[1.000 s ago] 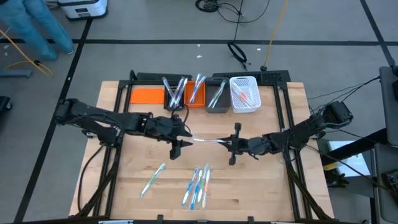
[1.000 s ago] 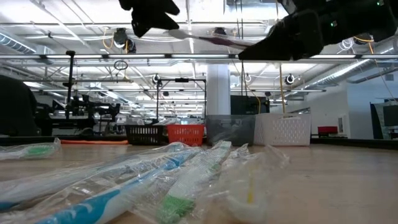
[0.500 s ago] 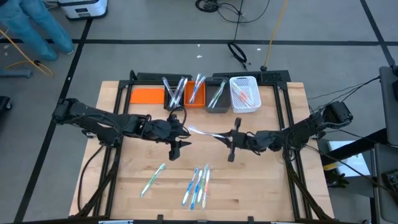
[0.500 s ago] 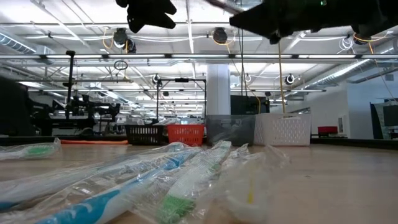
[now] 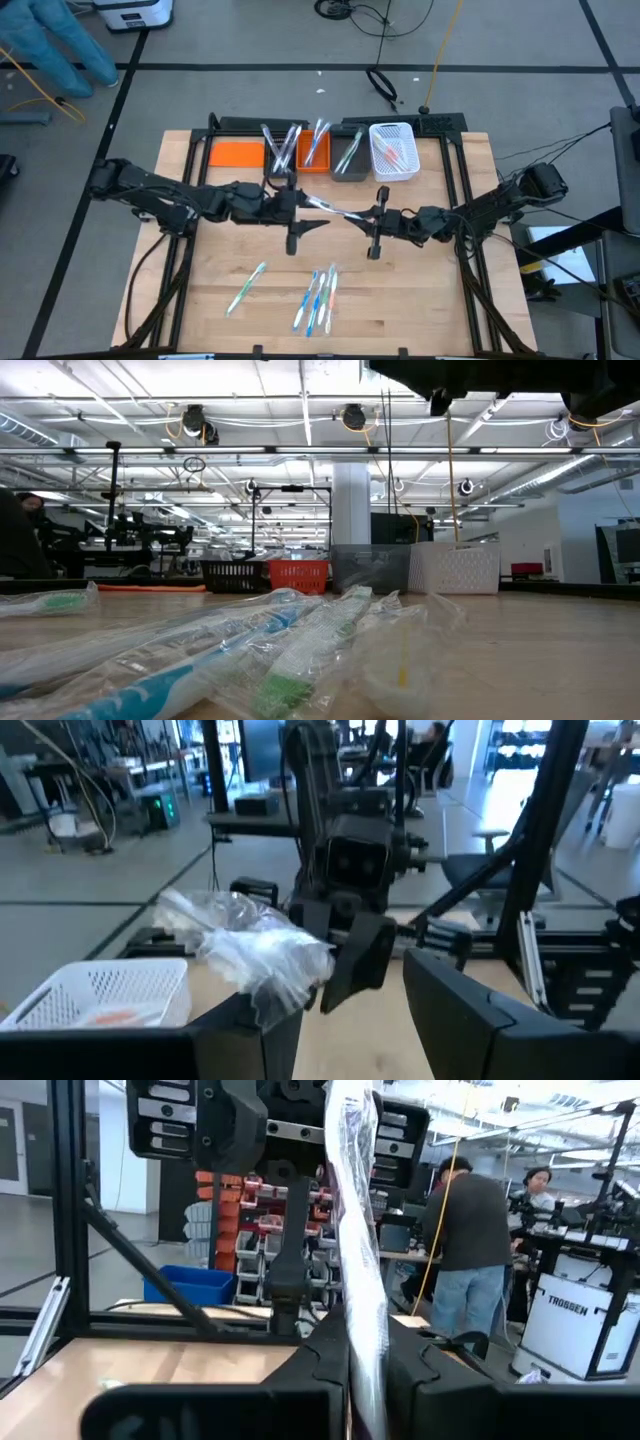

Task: Pick & Place Toothbrushes
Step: Put the violet toothbrush into the black basket

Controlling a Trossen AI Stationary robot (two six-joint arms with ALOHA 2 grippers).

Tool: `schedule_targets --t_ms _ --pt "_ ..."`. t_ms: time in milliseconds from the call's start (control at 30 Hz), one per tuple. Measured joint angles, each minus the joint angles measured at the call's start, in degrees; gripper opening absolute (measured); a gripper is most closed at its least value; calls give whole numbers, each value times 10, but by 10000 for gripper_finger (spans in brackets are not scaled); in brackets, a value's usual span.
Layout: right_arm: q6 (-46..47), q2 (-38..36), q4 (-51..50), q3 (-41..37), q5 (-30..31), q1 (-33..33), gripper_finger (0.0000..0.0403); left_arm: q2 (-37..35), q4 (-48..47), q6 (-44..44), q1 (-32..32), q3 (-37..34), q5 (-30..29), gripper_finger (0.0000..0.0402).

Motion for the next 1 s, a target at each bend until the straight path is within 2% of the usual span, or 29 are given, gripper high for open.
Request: schedule_targets --t_ms 333,433,633,667,867,1000 --pt "-8 0 32 0 1 -4 10 29 79 9 10 0 -9 165" --pt "-8 0 34 0 1 -4 10 44 111 13 13 0 -9 132" --pt "-8 1 24 0 3 -4 10 54 119 18 19 1 -11 20" --pt "-8 1 23 0 2 -4 10 54 120 18 19 1 -12 12" --pt "-9 1 22 0 1 -4 13 54 124 12 19 1 -14 7" --pt "-14 1 15 0 1 -4 30 54 119 -1 19 1 -19 5"
